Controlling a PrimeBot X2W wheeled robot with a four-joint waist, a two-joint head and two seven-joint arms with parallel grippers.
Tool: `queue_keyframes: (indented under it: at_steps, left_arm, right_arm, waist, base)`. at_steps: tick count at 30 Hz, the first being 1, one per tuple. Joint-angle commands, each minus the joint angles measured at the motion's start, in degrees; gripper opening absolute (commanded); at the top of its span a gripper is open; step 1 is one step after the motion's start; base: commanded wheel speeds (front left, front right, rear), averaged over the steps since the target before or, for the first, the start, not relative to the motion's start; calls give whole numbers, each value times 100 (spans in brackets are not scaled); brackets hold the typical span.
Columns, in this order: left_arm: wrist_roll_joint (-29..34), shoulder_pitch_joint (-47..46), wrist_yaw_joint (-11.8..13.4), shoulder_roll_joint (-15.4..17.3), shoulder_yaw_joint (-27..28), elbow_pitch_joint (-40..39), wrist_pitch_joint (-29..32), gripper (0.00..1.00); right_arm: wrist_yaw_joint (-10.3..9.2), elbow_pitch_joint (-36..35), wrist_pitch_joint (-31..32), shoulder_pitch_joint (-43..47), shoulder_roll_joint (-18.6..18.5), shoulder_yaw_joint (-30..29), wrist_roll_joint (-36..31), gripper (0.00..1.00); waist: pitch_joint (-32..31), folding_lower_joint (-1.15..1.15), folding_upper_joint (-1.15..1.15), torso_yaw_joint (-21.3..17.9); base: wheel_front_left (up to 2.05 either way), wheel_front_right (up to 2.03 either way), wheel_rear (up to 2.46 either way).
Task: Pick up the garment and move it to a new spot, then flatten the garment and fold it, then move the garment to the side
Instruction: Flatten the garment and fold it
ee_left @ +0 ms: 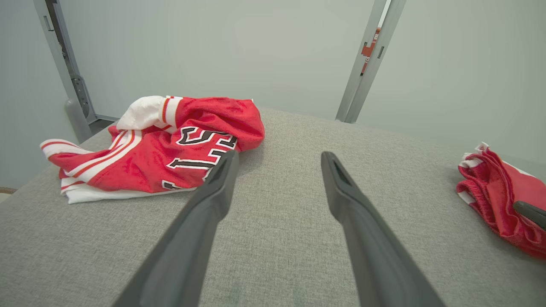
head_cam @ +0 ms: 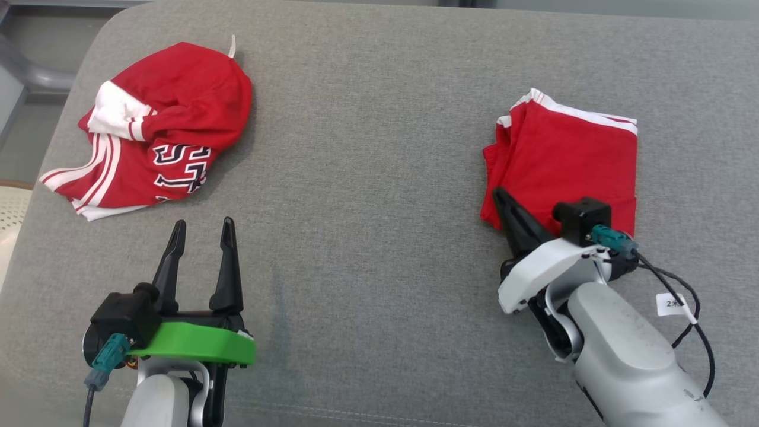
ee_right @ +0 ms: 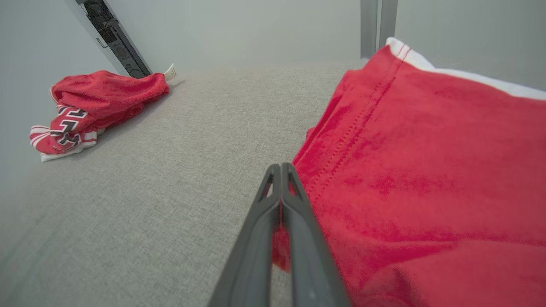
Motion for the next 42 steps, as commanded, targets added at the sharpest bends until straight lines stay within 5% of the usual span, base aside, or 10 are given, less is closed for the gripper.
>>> queue_keyframes:
  at_steps: [1, 11, 12, 13, 14, 26, 42]
  left_arm:
    - [34, -80, 22, 16, 14, 17, 0, 100]
    - [256, 80, 1, 16, 289, 83, -1, 100]
    - [278, 82, -3, 16, 301, 86, -1, 100]
    - [290, 89, -7, 17, 315, 98, -1, 100]
    - [295, 100, -10, 17, 330, 107, -1, 100]
    - [445, 330, -39, 18, 488, 240, -1, 100]
    - [743, 777, -29, 17, 715, 90, -1, 100]
  right_arm:
    - [0, -149, -17, 50, -70, -92, -89, 0]
    - [0, -1645, -16, 808, -473, -1123, -562, 0]
    - [0, -1747, -16, 892, -500, -1224, -600, 15]
    - [0, -1855, -16, 1003, -528, -1329, -646, 71]
    - [0, -1926, -16, 1092, -542, -1416, -677, 98]
    - [0, -2586, -16, 2097, -542, -1934, -828, 100]
    - [0, -3103, -16, 3089, -196, -2376, -1019, 100]
  waist:
    - [-44, 0, 0, -83]
    - [-375, 0, 0, -652]
    - [-404, 0, 0, -701]
    - [-443, 0, 0, -758]
    - [-479, 0, 0, -807]
    - [-904, 0, 0, -1178]
    - [-1266, 0, 0, -1157]
  base:
    - [0, 0, 0]
    - [0, 0, 0]
    - [0, 0, 0]
    - [0, 0, 0]
    - [0, 0, 0]
    - [0, 0, 0]
    - [0, 0, 0]
